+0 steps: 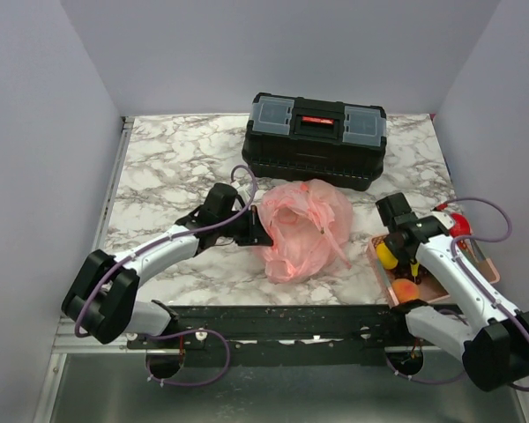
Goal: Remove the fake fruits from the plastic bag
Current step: Place the fake fruit in the bin, then take out the fake fruit from the plastic bag.
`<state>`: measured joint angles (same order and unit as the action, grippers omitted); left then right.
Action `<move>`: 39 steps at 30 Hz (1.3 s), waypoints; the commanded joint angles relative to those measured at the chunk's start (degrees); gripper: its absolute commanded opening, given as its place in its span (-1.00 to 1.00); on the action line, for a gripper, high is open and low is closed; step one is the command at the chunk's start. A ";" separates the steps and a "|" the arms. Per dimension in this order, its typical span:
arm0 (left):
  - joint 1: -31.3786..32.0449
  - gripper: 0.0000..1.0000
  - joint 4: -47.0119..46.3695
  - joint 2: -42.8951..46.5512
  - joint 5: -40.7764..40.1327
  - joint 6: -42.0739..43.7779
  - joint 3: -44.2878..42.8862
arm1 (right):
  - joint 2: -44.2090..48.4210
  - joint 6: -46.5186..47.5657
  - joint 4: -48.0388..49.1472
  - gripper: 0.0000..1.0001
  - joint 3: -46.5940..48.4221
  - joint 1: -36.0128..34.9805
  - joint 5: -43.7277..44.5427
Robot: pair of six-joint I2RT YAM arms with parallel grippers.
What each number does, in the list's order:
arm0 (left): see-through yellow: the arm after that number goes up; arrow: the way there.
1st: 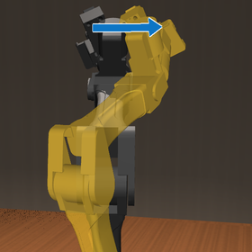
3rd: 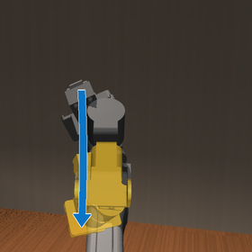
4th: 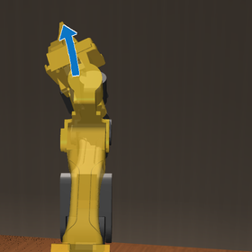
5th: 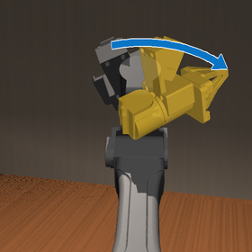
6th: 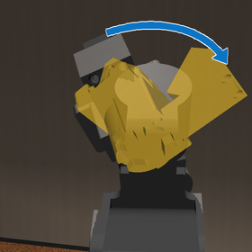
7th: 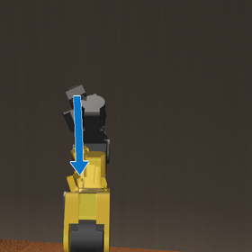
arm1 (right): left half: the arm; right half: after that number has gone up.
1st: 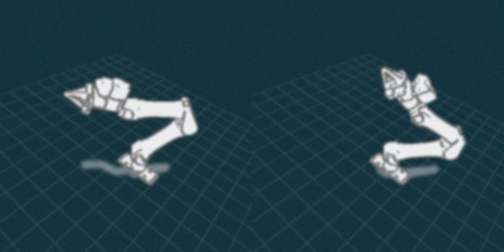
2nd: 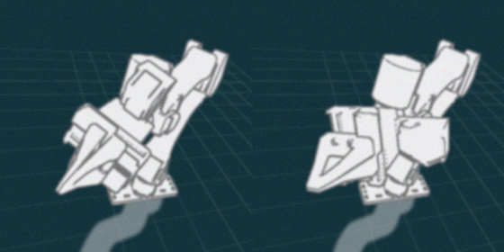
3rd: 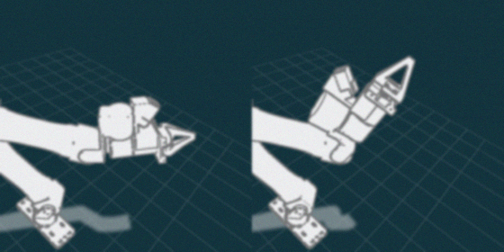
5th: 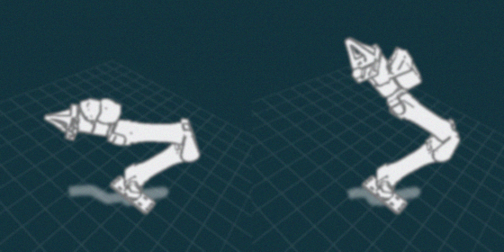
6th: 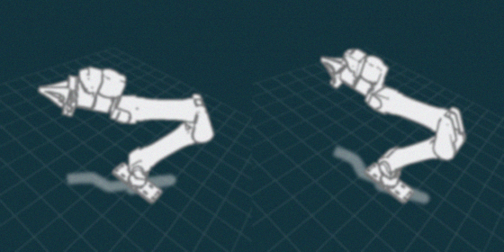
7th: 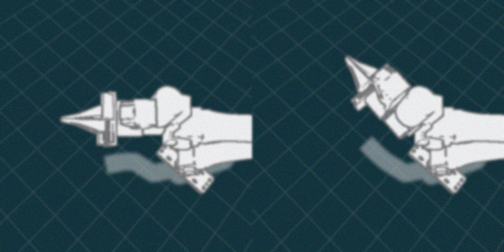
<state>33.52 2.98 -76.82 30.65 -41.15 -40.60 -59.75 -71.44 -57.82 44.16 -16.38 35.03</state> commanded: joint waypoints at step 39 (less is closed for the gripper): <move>1.72 -1.00 8.28 5.37 -4.29 2.33 -3.26 | -11.96 36.96 31.80 0.78 15.85 -49.79 -3.62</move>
<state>34.74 10.55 -73.38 26.50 -39.00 -42.72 -66.28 -34.76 -29.36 58.50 -56.03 17.17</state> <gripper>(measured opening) 0.003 0.902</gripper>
